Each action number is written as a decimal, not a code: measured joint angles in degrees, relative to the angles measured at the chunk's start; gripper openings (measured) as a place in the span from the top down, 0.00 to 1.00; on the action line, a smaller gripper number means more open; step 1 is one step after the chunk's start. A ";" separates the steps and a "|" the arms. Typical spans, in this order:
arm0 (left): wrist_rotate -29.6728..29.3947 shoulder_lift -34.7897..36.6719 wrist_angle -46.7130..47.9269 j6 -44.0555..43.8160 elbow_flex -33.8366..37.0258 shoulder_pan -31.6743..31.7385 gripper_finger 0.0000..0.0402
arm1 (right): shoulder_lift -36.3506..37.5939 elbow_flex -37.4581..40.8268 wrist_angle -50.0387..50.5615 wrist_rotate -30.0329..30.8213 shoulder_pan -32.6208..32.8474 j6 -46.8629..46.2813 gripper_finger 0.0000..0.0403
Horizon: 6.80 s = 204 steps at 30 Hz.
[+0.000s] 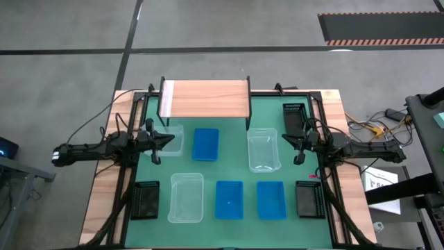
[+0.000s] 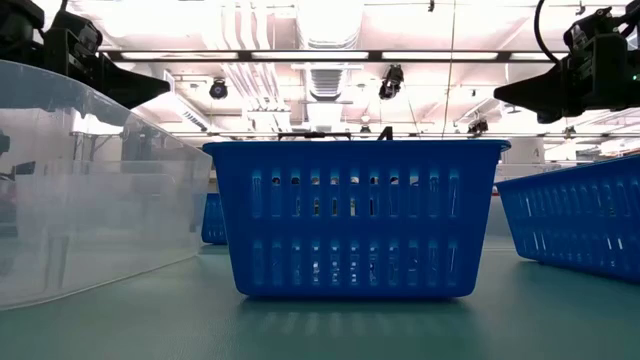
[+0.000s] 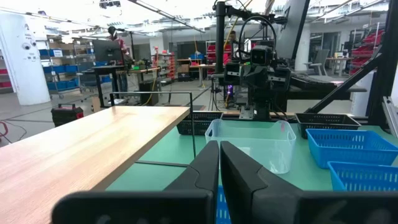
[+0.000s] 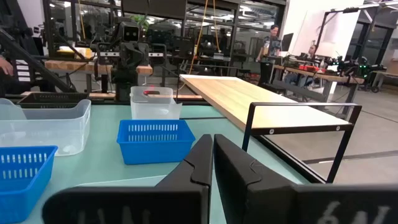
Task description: Stack baskets on shelf by color
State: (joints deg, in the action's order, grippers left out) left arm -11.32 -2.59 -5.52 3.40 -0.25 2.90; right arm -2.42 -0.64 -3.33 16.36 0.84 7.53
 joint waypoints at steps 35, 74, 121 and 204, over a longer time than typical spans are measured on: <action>-0.01 -0.02 0.02 0.00 0.02 -0.02 1.00 | 0.02 0.00 0.00 0.00 0.00 0.00 0.98; 0.00 0.00 0.02 0.00 0.02 -0.02 1.00 | 0.00 -0.01 0.00 -0.02 0.00 0.00 0.98; -0.01 0.00 0.00 0.00 0.02 0.00 1.00 | 0.02 0.00 0.00 0.00 0.00 0.00 0.98; 6.26 -41.75 -26.88 -30.07 -27.14 -10.08 1.00 | -0.28 0.00 -23.94 -16.61 0.02 3.18 0.98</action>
State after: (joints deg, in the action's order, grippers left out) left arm -5.06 -44.34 -32.40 -26.67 -27.39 -7.19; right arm -2.70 -0.64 -27.27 -0.25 0.86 10.71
